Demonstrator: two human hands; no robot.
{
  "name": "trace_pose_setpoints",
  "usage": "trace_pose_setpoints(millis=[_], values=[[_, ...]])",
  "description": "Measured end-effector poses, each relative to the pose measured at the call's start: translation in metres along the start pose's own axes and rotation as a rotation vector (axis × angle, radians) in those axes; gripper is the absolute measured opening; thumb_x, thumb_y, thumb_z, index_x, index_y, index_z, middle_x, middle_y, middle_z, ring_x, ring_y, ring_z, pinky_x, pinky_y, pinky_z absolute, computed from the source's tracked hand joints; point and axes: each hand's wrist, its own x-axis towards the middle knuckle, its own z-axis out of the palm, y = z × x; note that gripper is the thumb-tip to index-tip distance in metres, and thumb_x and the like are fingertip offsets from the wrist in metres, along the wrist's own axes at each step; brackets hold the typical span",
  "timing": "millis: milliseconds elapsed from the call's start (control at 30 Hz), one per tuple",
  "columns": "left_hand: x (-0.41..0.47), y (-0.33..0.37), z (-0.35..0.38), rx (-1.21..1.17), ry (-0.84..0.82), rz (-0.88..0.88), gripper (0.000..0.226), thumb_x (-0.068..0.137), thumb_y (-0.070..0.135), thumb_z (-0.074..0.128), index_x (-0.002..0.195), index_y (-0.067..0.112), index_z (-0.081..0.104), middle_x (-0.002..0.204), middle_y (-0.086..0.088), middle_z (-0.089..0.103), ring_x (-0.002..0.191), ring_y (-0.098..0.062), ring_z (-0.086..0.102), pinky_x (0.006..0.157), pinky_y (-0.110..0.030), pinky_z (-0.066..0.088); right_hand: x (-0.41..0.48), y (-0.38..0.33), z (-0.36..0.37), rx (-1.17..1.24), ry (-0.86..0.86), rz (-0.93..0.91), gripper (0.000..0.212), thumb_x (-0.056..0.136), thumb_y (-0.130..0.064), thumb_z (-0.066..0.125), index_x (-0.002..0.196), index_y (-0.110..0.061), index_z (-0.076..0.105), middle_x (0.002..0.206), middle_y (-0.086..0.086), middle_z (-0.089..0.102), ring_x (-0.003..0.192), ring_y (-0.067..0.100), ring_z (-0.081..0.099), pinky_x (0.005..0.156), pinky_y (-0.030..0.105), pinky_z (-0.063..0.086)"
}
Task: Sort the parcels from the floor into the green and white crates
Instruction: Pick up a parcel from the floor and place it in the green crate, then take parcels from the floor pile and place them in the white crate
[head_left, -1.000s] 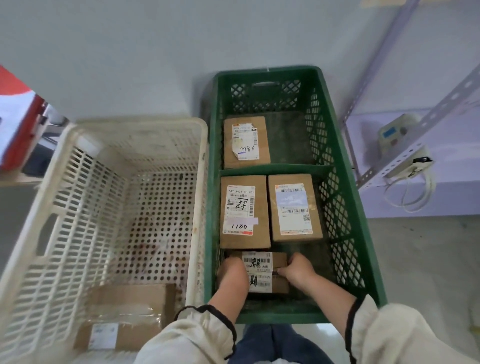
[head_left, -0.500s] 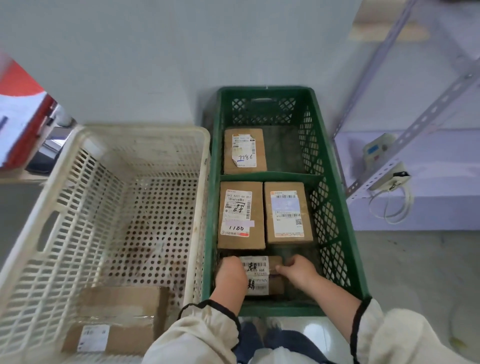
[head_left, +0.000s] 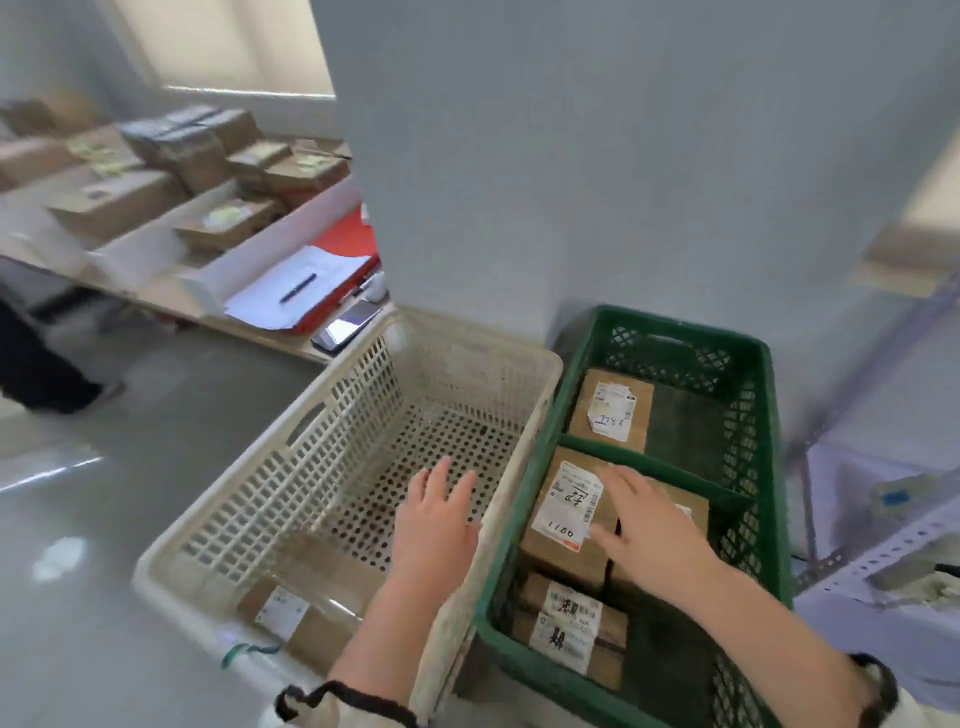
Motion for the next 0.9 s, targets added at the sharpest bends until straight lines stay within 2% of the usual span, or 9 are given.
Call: trace_pose_setpoints(millis=[67, 133, 400, 633, 900], values=[[-0.023, -0.030, -0.016, -0.015, 0.068, -0.119, 0.065, 0.095, 0.042, 0.049, 0.150, 0.034, 0.016, 0.160, 0.002, 0.007, 0.146, -0.026, 0.006, 0.116, -0.045, 0.018, 0.007, -0.025, -0.012, -0.041, 0.014, -0.122, 0.073, 0.091, -0.047, 0.051, 0.150, -0.025, 0.014, 0.158, -0.004, 0.016, 0.144, 0.017, 0.018, 0.116, 0.033, 0.020], [-0.051, -0.060, -0.035, -0.022, 0.139, -0.227, 0.067, 0.092, 0.043, 0.053, 0.149, 0.034, 0.020, 0.159, 0.001, 0.012, 0.145, -0.025, 0.011, 0.116, -0.044, 0.021, 0.016, -0.054, -0.021, -0.072, 0.028, -0.246, 0.074, 0.090, -0.051, 0.050, 0.150, -0.026, 0.015, 0.158, -0.005, 0.015, 0.143, 0.016, 0.019, 0.115, 0.031, 0.020], [-0.180, -0.162, -0.088, 0.009, 0.258, -0.555, 0.064, 0.090, 0.045, 0.055, 0.147, 0.032, 0.028, 0.157, 0.000, 0.018, 0.140, -0.023, 0.021, 0.106, -0.040, 0.035, 0.014, -0.205, -0.003, -0.087, -0.089, -0.616, 0.072, 0.090, -0.052, 0.051, 0.149, -0.025, 0.021, 0.156, -0.005, 0.017, 0.141, 0.018, 0.024, 0.110, 0.032, 0.033], [-0.329, -0.242, -0.093, -0.028, 0.304, -0.832, 0.061, 0.087, 0.048, 0.058, 0.142, 0.036, 0.034, 0.158, 0.000, 0.016, 0.140, -0.025, 0.020, 0.107, -0.039, 0.032, -0.041, -0.341, 0.049, -0.143, -0.188, -0.884, 0.068, 0.091, -0.047, 0.052, 0.148, -0.024, 0.023, 0.156, -0.005, 0.019, 0.141, 0.017, 0.023, 0.112, 0.030, 0.027], [-0.532, -0.320, -0.086, -0.045, 0.366, -1.155, 0.058, 0.086, 0.048, 0.058, 0.139, 0.036, 0.037, 0.157, -0.001, 0.019, 0.139, -0.024, 0.022, 0.106, -0.039, 0.034, -0.158, -0.500, 0.146, -0.143, -0.329, -1.155, 0.069, 0.090, -0.050, 0.052, 0.148, -0.021, 0.026, 0.156, -0.003, 0.019, 0.139, 0.019, 0.030, 0.109, 0.026, 0.031]])
